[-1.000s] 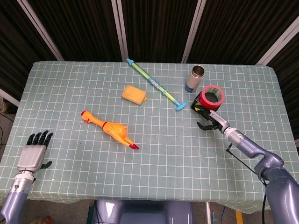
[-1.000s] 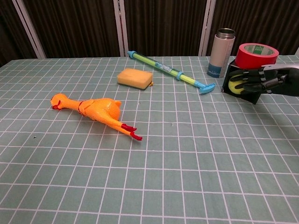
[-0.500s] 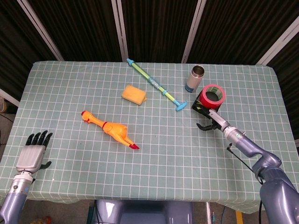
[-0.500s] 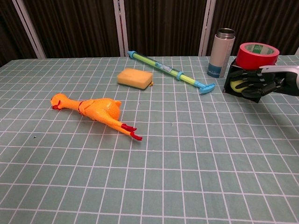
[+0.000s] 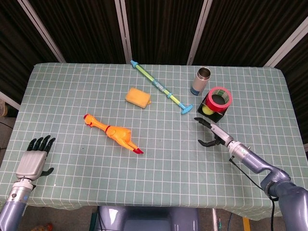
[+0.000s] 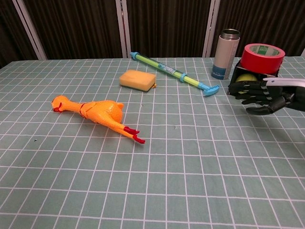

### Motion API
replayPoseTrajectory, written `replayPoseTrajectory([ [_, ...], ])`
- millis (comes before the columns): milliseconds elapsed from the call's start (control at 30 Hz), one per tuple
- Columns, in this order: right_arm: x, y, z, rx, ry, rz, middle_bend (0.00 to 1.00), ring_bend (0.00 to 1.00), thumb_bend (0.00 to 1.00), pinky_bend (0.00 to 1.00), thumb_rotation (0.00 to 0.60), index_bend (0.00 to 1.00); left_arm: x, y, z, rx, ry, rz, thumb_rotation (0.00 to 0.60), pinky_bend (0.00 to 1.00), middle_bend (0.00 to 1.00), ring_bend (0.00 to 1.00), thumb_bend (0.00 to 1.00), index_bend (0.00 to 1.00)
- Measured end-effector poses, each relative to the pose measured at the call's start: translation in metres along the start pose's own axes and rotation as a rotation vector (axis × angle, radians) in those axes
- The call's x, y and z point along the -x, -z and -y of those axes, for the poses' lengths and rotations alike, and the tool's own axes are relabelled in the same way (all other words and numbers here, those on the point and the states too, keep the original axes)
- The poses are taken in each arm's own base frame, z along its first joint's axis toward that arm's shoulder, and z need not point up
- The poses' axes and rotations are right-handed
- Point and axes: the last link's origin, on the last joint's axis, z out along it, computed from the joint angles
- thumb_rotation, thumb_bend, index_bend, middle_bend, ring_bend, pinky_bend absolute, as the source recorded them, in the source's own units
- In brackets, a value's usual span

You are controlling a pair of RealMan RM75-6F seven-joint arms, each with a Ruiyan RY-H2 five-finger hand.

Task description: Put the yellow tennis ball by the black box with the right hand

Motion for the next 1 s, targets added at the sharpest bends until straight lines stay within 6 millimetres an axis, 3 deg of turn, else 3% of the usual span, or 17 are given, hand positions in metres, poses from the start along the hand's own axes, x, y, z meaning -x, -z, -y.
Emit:
replayPoseTrajectory([
  [267, 0.016, 0.034, 0.004, -0.064, 0.130, 0.007, 0.00, 0.00, 0.40, 0.00, 0.600, 0.00, -0.008, 0.010, 0.000, 0.022, 0.017, -0.036, 0.600, 0.01, 0.00, 0.00, 0.17, 0.00],
  [500, 0.027, 0.074, 0.009, -0.104, 0.513, -0.127, 0.00, 0.00, 0.39, 0.00, 0.600, 0.00, -0.015, 0.023, 0.000, 0.062, 0.037, -0.073, 0.600, 0.01, 0.00, 0.00, 0.17, 0.00],
  [700, 0.046, 0.133, 0.018, -0.015, 0.838, -0.337, 0.00, 0.00, 0.39, 0.00, 0.600, 0.00, -0.021, 0.037, -0.001, 0.102, 0.056, -0.109, 0.600, 0.01, 0.00, 0.00, 0.17, 0.00],
  [933, 0.067, 0.233, 0.037, 0.235, 0.833, -0.618, 0.00, 0.00, 0.38, 0.00, 0.600, 0.00, -0.026, 0.053, 0.000, 0.140, 0.074, -0.146, 0.600, 0.01, 0.00, 0.00, 0.17, 0.00],
  [1000, 0.066, 0.245, 0.037, 0.269, 0.840, -0.670, 0.00, 0.00, 0.38, 0.00, 0.600, 0.00, -0.026, 0.056, 0.000, 0.145, 0.071, -0.151, 0.600, 0.01, 0.00, 0.00, 0.16, 0.00],
])
